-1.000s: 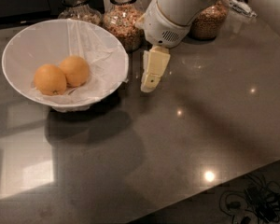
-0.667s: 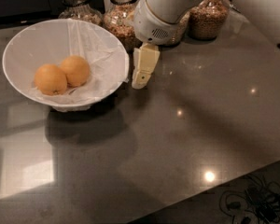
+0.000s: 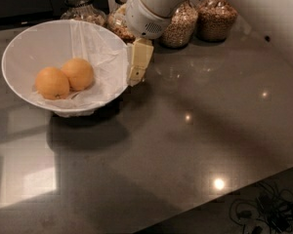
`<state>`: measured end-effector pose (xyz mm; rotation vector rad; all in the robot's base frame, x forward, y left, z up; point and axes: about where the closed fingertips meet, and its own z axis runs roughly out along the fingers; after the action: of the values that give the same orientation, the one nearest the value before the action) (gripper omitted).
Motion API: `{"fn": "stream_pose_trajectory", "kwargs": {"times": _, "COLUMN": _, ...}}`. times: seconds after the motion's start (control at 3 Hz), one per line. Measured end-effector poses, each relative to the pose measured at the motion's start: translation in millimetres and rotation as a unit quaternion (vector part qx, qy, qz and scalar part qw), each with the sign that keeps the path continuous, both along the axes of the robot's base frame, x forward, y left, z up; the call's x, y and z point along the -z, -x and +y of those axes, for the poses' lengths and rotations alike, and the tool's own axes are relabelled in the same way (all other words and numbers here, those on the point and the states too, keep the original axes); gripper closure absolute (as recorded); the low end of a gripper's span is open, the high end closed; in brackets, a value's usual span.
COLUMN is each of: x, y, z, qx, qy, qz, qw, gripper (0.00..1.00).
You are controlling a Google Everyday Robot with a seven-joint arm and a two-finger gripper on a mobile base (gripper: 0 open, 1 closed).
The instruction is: Pick orange from white bowl
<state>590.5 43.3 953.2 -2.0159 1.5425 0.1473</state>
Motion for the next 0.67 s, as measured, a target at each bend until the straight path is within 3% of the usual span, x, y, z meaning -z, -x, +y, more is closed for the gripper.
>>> {"fn": "stream_pose_trajectory", "kwargs": {"times": 0.33, "x": 0.0, "y": 0.0, "z": 0.1, "qx": 0.000, "qy": 0.000, "qz": 0.000, "qw": 1.0000, "gripper": 0.00}}
{"fn": "stream_pose_trajectory", "kwargs": {"times": 0.67, "x": 3.0, "y": -4.4, "z": 16.7, "qx": -0.019, "qy": -0.014, "qz": 0.003, "qw": 0.9997, "gripper": 0.00}}
